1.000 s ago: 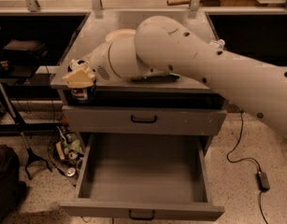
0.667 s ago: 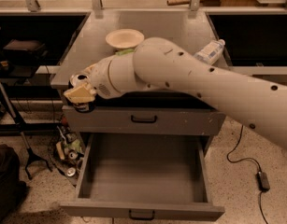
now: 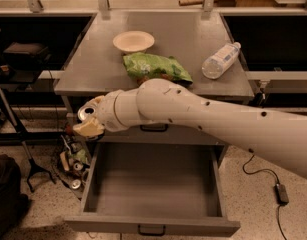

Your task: Place pepsi can into middle drawer

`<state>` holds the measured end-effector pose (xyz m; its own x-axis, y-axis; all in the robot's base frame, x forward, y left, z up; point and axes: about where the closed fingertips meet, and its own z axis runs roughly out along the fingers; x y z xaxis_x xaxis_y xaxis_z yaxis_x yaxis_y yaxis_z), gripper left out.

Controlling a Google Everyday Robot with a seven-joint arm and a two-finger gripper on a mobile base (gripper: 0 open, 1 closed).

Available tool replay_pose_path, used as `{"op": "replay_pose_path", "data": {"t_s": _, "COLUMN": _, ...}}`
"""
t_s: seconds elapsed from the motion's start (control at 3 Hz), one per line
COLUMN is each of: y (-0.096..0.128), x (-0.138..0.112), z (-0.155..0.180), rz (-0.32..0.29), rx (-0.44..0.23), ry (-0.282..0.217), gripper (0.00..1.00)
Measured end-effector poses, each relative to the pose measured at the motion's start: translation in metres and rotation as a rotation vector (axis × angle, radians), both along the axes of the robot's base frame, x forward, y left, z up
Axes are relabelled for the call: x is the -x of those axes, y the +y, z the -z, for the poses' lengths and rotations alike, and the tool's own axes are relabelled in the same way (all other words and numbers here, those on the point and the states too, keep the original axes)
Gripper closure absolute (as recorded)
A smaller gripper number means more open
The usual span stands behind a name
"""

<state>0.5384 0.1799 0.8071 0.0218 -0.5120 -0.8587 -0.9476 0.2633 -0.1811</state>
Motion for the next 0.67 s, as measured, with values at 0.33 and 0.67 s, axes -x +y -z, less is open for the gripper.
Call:
{"op": "replay_pose_path", "data": {"t_s": 0.33, "y": 0.015, "x": 0.005, "z": 0.046, "rz": -0.069, "rx": 0.029, "ry": 0.037, "gripper": 1.00}}
{"op": "replay_pose_path", "data": {"t_s": 0.67, "y": 0.032, "x": 0.011, "z": 0.075, "rz": -0.121, "rx": 0.049, "ry": 0.076, "gripper": 1.00}}
